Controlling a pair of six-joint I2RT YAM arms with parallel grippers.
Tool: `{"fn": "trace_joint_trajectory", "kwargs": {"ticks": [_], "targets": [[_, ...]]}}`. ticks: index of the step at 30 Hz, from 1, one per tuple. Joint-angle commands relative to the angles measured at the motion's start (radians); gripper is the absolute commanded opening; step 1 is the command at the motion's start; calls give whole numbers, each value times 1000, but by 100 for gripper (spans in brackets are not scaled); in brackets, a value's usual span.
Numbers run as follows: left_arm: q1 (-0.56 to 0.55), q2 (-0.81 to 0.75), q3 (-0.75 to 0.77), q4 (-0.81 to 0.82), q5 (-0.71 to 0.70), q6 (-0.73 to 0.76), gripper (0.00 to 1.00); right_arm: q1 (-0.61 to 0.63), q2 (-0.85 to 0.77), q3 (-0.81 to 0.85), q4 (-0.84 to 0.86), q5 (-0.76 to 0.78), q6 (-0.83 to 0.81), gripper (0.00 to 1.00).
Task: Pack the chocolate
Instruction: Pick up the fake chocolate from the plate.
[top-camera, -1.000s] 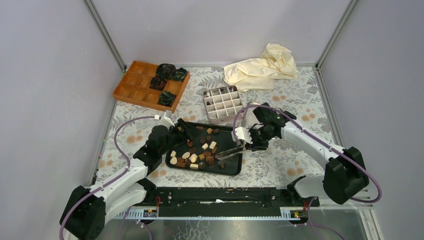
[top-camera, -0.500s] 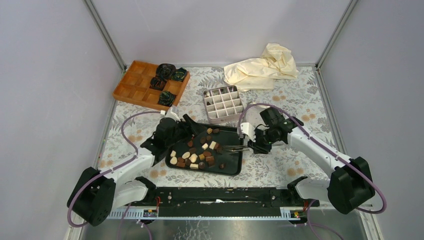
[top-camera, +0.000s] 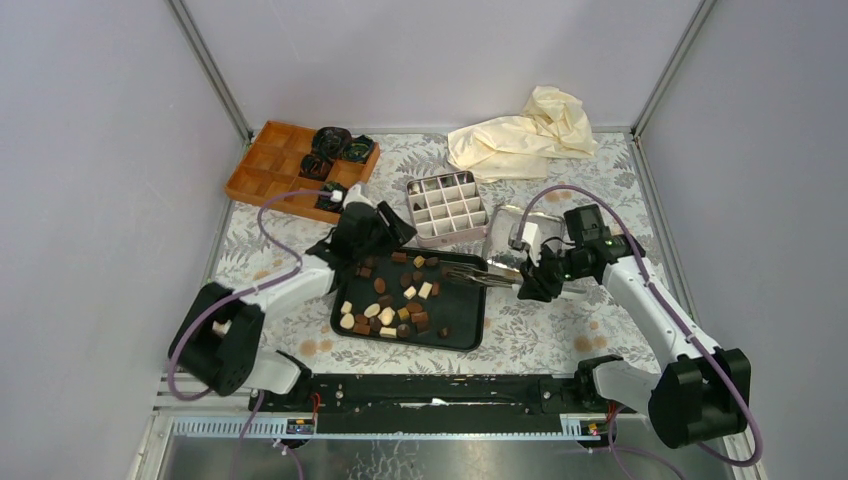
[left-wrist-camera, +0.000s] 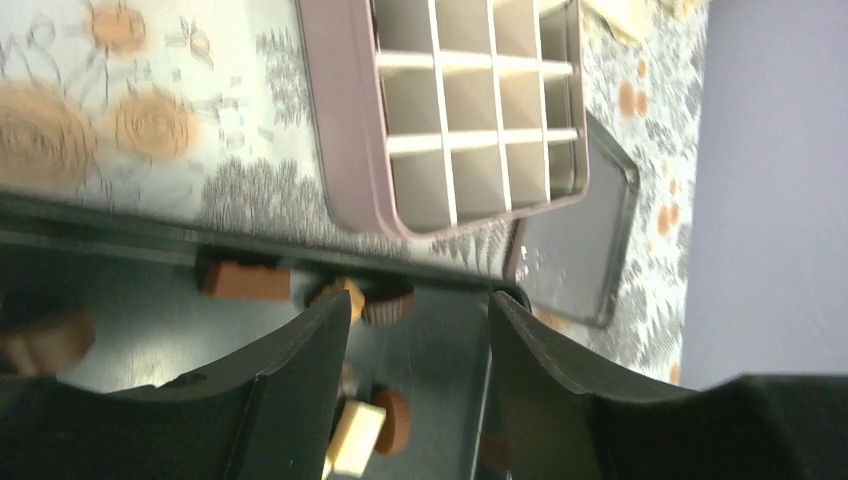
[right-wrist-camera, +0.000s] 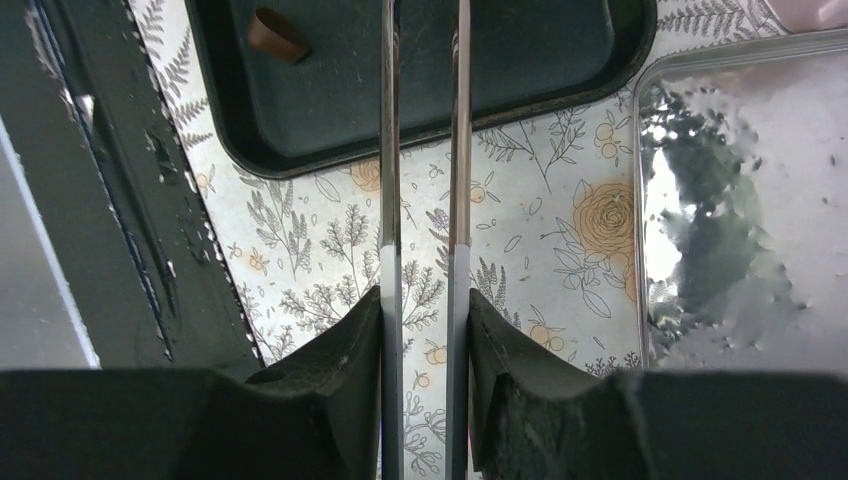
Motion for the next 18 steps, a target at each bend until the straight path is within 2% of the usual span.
{"fn": "trace_joint_trajectory", "kwargs": {"ticks": [1,4,7,9,12,18], "targets": [[1,142,159,-72,-153,92,60,-66,-32,4,-9,-165,32,0],[3,257,274,-123,-171,141,56,-100,-25,0,-9,-200,37,0],[3,350,376,-173,-185,181,48,-110,-20,-3,-7,-200,34,0],[4,403,430,-226,-202,203,47,-114,-17,-5,-4,-201,34,0],[4,454,493,-274,-225,235,45,-120,-18,-7,-3,-204,34,0],[4,530,579,-333,-248,272,33,-130,-16,-7,-4,-212,32,0]]}}
